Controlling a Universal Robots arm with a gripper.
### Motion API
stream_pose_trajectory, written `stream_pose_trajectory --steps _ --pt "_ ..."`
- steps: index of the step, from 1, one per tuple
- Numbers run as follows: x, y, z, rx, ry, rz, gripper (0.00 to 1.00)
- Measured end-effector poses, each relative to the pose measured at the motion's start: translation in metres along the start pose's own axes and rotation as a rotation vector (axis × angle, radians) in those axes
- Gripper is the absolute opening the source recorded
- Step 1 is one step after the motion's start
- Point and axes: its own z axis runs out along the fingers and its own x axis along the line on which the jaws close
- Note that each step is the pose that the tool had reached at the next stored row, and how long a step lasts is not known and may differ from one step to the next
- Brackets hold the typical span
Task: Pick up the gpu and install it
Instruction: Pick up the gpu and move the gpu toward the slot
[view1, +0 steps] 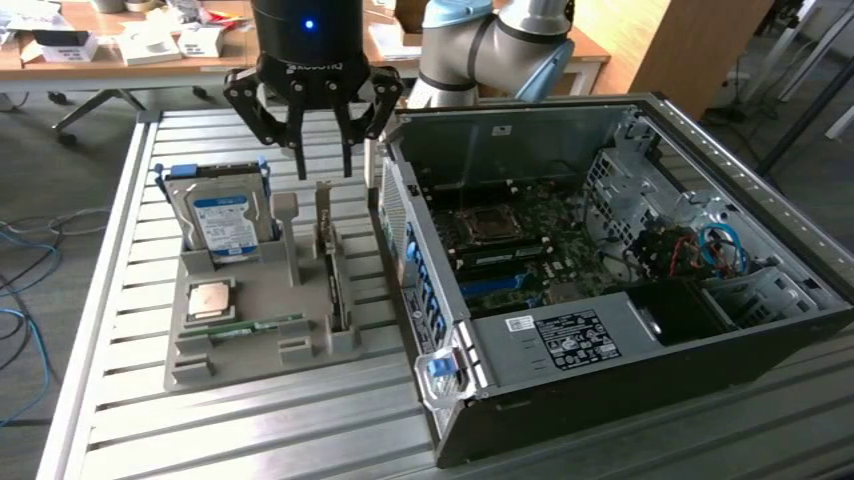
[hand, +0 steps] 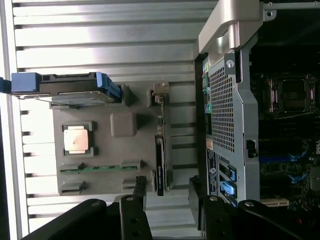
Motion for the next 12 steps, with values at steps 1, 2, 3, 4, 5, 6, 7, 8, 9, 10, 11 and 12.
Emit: stream_pose_trajectory --steps 1,2,3,4,5,6,7,8,9,10,11,12 --pt "0.000 0.0000 0.0010 0.0000 0.0001 0.000 0.47" --pt "0.000 -0.0001 0.0023 0.0000 0.0000 0.000 0.47" --pt "0.000 -0.0001 0.0036 0.0000 0.0000 0.000 0.47" --pt "0.000 -0.0002 0.0052 -0.0001 0.0000 0.000 0.47" --pt "0.000 -0.0003 0.0067 0.0000 0.0000 0.000 0.47" --pt "0.000 -0.0003 0.0083 -0.0001 0.0000 0.000 0.47" --pt "0.000 -0.0004 0.0101 -0.0001 -0.0001 0.000 0.47" --pt "0.000 -0.0005 0.0119 0.0000 0.0000 0.000 0.47" --pt "0.000 -0.0006 0.0137 0.0000 0.0000 0.000 0.47" --pt "0.000 -0.0007 0.0154 0.0001 0.0001 0.000 0.47" --pt "0.000 -0.0008 0.0173 0.0000 0.0001 0.000 0.47" --pt "0.000 -0.0008 0.0192 0.0001 0.0001 0.000 0.47"
